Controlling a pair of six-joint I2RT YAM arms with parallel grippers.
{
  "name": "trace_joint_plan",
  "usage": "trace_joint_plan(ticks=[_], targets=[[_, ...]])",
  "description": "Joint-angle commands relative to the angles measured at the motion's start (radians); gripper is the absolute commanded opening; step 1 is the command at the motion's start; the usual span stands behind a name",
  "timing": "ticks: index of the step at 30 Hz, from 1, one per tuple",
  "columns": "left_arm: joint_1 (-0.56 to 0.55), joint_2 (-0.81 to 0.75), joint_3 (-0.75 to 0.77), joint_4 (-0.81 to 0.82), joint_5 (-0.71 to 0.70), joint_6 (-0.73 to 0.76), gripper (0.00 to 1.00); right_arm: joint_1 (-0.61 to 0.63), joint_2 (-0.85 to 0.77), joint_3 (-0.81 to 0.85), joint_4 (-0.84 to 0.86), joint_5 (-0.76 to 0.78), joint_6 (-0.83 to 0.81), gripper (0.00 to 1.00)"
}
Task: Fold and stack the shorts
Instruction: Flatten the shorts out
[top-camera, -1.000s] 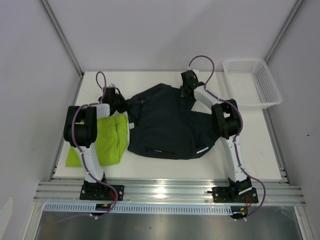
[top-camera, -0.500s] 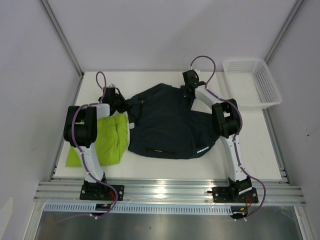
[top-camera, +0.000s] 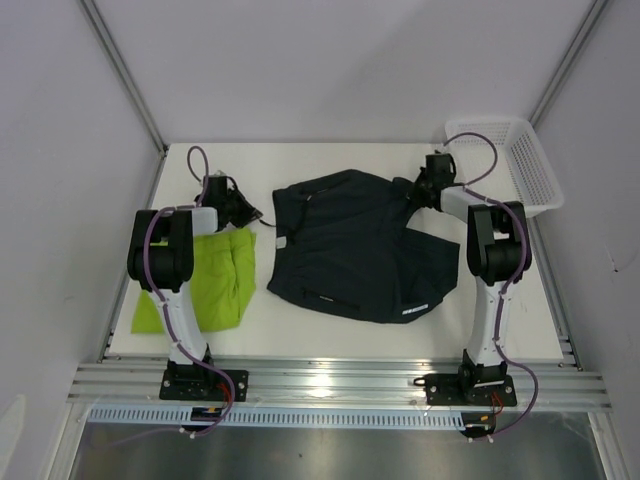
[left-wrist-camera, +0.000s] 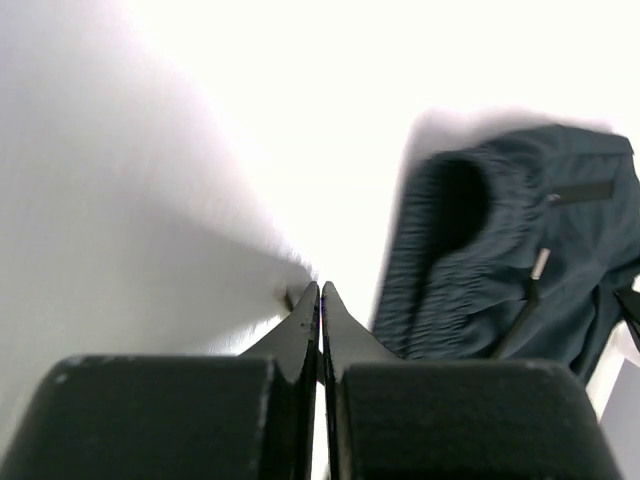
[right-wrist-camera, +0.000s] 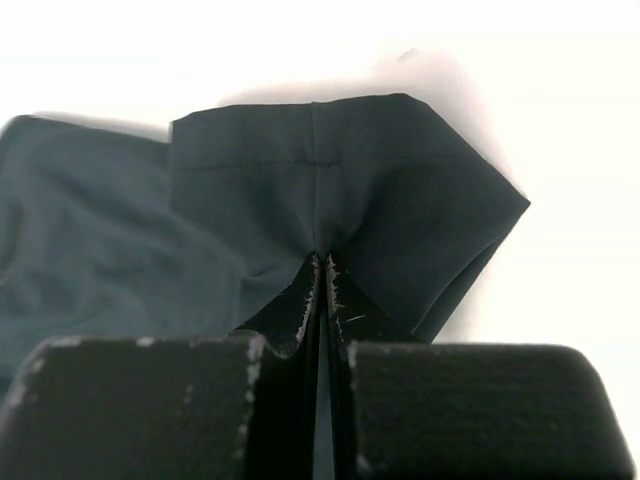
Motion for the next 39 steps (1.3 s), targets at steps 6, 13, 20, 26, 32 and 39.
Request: trace_joint_plan(ticks=[6,13,20,26,32,39], targets=[[0.005,0.026,0.049,-0.023,-0.007,0.003,0.0,-0.058,-0.053,-0.068,0.18,-0.266,0.078,0.0],[-0.001,0.031,0.052,0.131,0.13,0.012,0.72,-0.026,-0.019,-0.007,0.116,-0.225,0.025,0.0],[-0.047,0.095,0.232,0.057,0.136,0.086,0.98,-0.011,0.005,0.022,0.093,-0.22,0.009,0.0],[-0.076,0.219,0.407,-0.06,0.158,0.092,0.98,-0.006,0.004,0.027,0.087,-0.213,0.003,0.0],[-0.091,0.282,0.471,-0.109,0.188,0.091,0.86,-0.002,0.002,0.028,0.084,-0.206,0.003,0.0],[-0.105,0.324,0.513,-0.109,0.228,0.058,0.4,0.004,0.007,0.033,0.082,-0.203,0.0,0.0]])
